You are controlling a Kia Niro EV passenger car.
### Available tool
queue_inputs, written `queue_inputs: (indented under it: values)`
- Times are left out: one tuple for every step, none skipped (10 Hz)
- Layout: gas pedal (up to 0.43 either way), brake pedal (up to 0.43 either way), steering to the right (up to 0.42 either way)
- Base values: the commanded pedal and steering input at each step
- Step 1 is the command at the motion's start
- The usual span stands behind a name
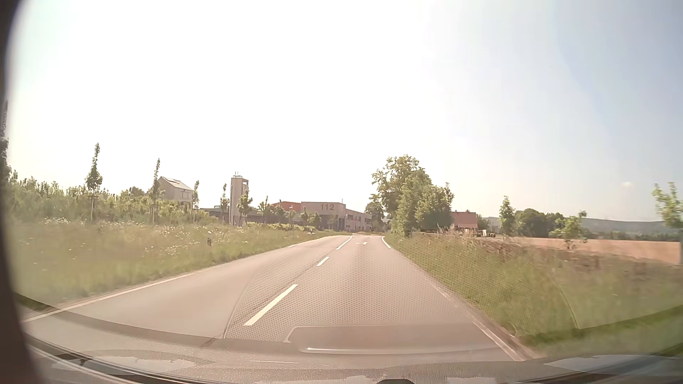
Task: Follow the waypoints while adhering to traffic rules and regulations
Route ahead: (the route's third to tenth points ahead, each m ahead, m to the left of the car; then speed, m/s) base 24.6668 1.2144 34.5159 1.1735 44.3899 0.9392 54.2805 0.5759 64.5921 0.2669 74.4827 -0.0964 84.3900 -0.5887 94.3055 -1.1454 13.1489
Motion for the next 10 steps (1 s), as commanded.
queue_inputs:
  values:
    - [0.189,0.0,0.0]
    - [0.189,0.0,0.0]
    - [0.189,0.0,0.001]
    - [0.189,0.0,0.006]
    - [0.189,0.0,0.01]
    - [0.189,0.0,0.01]
    - [0.189,0.0,0.01]
    - [0.189,0.0,0.008]
    - [0.189,0.0,0.006]
    - [0.189,0.0,0.005]
